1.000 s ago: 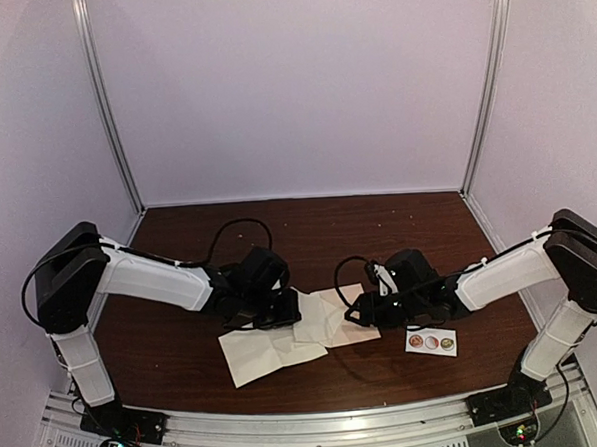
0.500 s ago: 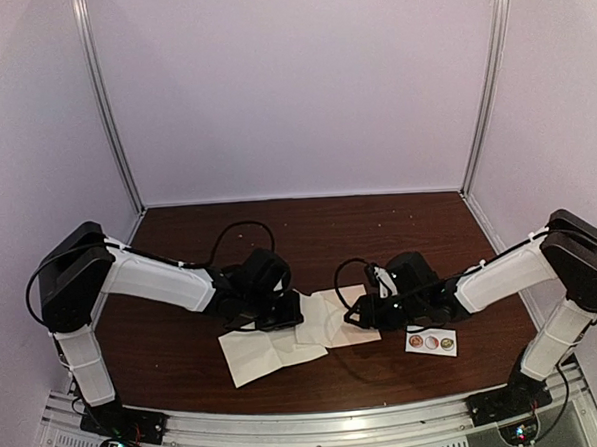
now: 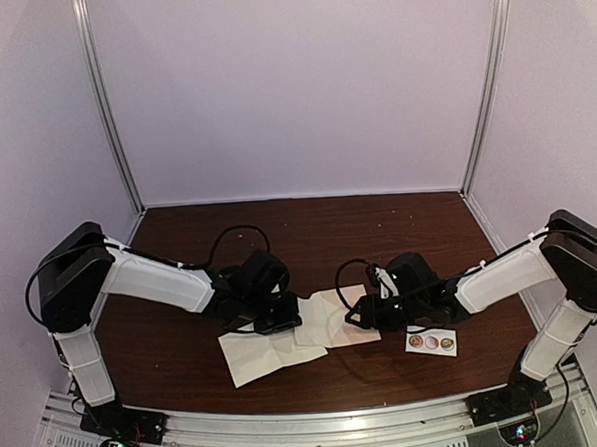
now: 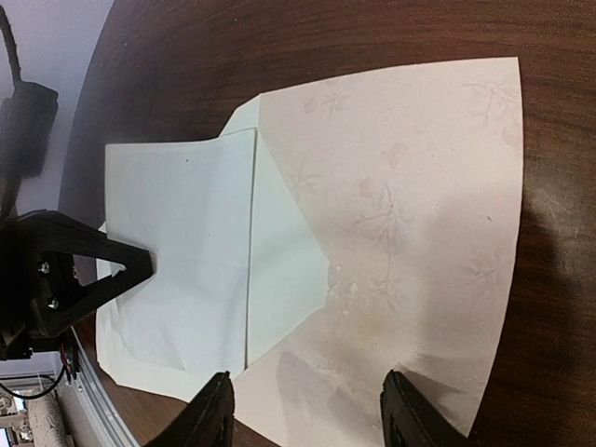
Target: Place the letter into the envelope and seal it
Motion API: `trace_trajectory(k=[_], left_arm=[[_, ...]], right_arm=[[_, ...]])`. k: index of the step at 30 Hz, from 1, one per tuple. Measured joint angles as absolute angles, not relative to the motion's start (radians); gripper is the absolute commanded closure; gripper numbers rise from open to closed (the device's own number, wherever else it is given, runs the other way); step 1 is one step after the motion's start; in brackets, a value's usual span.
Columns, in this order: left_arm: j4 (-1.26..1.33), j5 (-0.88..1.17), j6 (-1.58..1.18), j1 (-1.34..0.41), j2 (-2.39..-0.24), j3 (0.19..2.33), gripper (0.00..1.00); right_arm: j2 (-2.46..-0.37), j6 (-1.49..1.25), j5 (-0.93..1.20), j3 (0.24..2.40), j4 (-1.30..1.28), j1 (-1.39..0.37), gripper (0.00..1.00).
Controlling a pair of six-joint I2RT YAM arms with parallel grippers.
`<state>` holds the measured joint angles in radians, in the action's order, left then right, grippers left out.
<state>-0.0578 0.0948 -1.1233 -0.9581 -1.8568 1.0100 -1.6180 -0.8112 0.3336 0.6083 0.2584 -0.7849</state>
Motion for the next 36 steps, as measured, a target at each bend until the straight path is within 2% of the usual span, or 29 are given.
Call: trace_trajectory(k=[36], left_arm=[[-0.105,0.21,-1.103,-0.936,-1.951,1.141,1.0]], right_arm=[[-1.618,-0.789,0.327,0.582,0.315,-0.796,0.44]])
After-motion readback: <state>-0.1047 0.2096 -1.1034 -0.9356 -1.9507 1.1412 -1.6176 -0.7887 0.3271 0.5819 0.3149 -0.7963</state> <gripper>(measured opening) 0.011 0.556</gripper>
